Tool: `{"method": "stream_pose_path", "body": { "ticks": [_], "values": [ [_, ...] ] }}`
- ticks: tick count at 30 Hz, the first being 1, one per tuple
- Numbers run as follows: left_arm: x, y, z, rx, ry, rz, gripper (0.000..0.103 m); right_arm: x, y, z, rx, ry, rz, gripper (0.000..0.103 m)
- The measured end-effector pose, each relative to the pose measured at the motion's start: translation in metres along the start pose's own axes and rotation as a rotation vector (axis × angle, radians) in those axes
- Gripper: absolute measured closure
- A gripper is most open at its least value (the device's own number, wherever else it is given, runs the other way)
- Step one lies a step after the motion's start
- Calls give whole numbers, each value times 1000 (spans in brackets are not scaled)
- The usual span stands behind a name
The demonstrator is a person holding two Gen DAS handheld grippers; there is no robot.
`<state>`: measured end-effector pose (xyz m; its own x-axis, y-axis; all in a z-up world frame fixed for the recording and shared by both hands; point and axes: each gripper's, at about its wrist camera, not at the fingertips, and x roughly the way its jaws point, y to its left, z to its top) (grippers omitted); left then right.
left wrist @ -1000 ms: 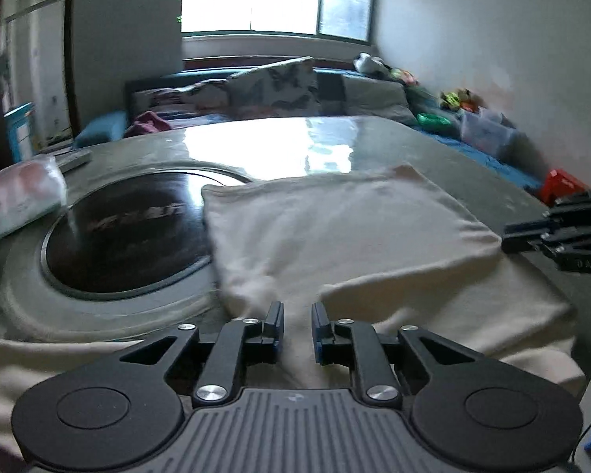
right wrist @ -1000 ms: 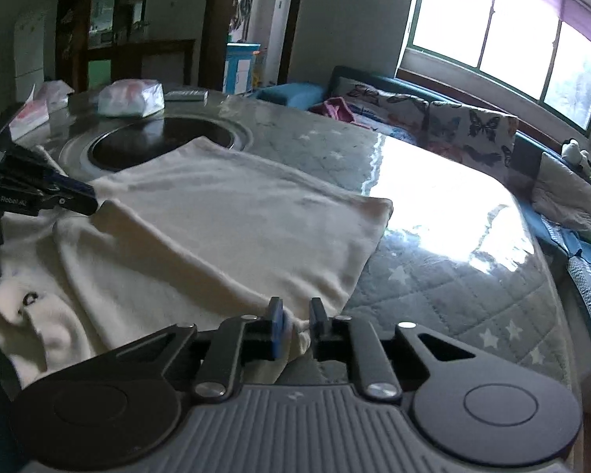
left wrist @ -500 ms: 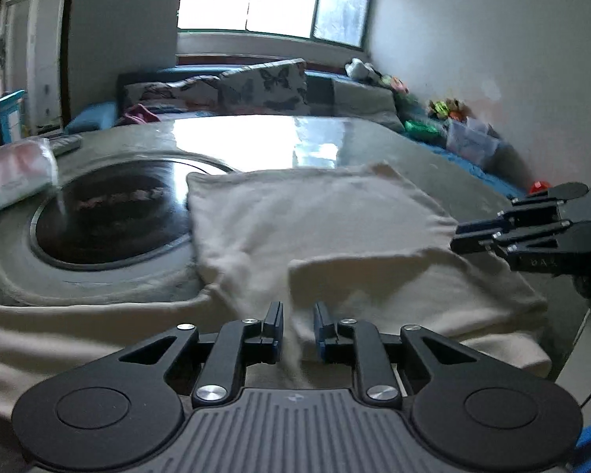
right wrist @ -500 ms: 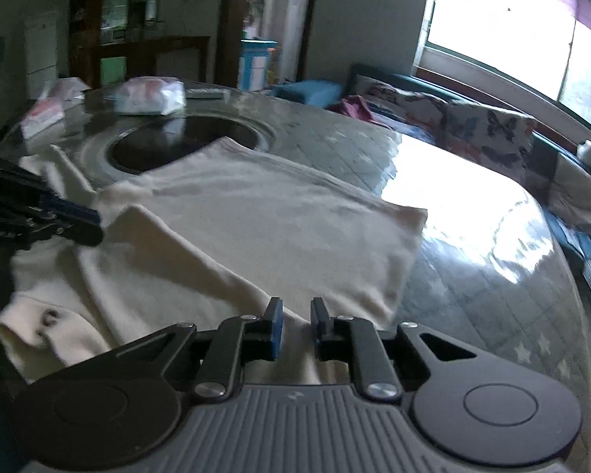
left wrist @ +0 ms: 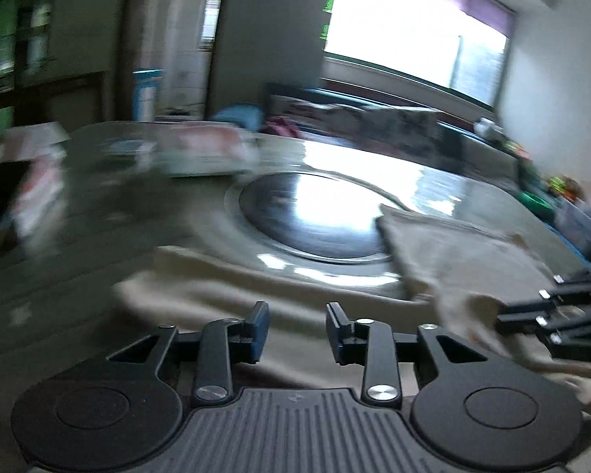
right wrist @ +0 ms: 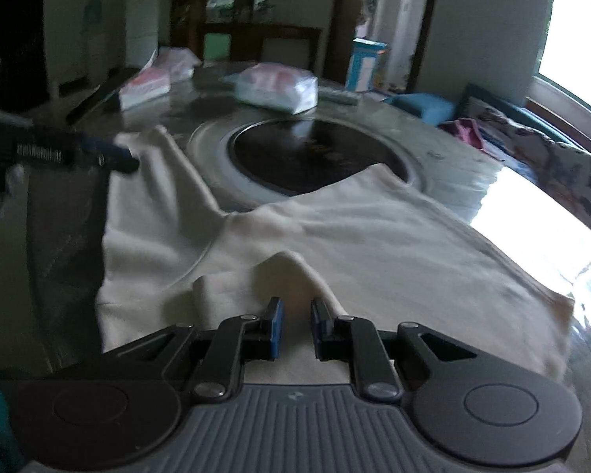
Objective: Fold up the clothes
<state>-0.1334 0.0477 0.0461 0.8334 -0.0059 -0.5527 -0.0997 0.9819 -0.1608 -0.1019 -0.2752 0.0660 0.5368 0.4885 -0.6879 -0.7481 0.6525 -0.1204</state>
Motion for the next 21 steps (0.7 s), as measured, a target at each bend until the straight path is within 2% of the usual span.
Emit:
{"method": "stream_pose_path", "body": {
  "ticks": [6, 10, 15, 17, 18, 21],
  "values": [
    [2, 44, 6, -137, -15, 161, 61, -7, 3, 5, -10, -8, -7, 88],
    [15, 60, 9, -207, -1, 231, 61, -20, 6, 7, -24, -25, -15, 87],
    [25, 69, 10, -233, 7, 251, 64, -36, 8, 8, -28, -52, -24, 85],
    [27, 70, 11, -235, 4, 258, 77, -42, 8, 7, -24, -65, -30, 82],
    [29, 71, 11, -238, 2, 263, 89, -45, 8, 7, -20, -72, -34, 82],
    [26, 73, 14, -271, -22, 231, 97, -55, 4, 4, 0, -92, -47, 82]
  ]
}}
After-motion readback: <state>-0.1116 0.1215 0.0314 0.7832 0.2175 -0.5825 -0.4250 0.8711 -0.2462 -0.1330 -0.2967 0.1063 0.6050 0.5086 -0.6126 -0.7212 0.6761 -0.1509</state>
